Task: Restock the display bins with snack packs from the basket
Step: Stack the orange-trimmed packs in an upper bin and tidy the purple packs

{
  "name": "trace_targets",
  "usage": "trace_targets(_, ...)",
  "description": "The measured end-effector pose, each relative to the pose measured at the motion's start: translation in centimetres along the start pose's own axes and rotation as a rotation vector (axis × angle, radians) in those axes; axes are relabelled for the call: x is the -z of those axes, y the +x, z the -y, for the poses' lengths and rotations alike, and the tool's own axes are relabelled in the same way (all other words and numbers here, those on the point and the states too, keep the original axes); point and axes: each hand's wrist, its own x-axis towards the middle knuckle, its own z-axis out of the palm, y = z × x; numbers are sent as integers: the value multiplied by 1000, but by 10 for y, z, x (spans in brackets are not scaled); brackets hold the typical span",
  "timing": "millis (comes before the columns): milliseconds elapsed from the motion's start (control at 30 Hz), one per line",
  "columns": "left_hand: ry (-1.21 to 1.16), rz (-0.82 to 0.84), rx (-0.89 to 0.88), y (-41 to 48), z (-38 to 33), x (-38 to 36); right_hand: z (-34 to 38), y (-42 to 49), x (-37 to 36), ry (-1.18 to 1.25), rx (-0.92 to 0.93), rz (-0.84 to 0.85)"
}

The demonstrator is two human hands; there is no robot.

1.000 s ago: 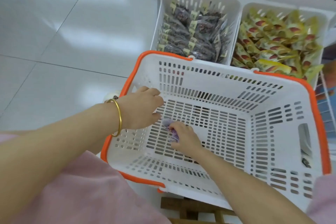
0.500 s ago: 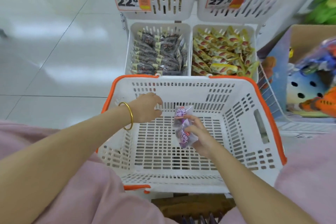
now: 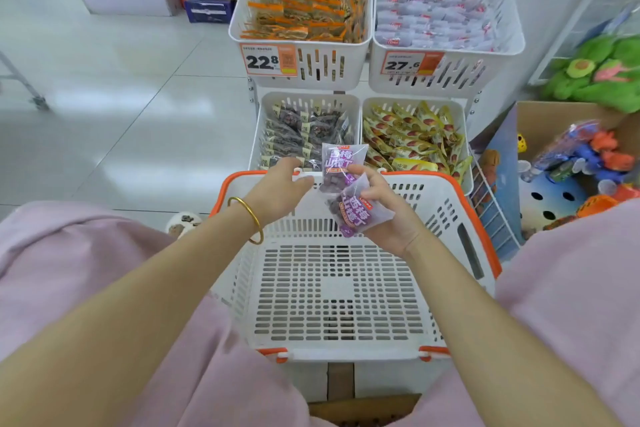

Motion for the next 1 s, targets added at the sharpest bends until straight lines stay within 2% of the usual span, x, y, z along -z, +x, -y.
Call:
trace_targets(200,-334,-7,109,14,-17,-4,23,-8,7,37,-41,101)
trace_targets(367,-393,58,136,25,-30,-18,39,-14,19,23,-38,55)
trace_targets(767,-666,178,169,49,-51,-39,70,-8,21,-9,-72,114)
trace_targets(1000,-844,327,142,61,-57,-45,80,-2,42,-30,-111,122)
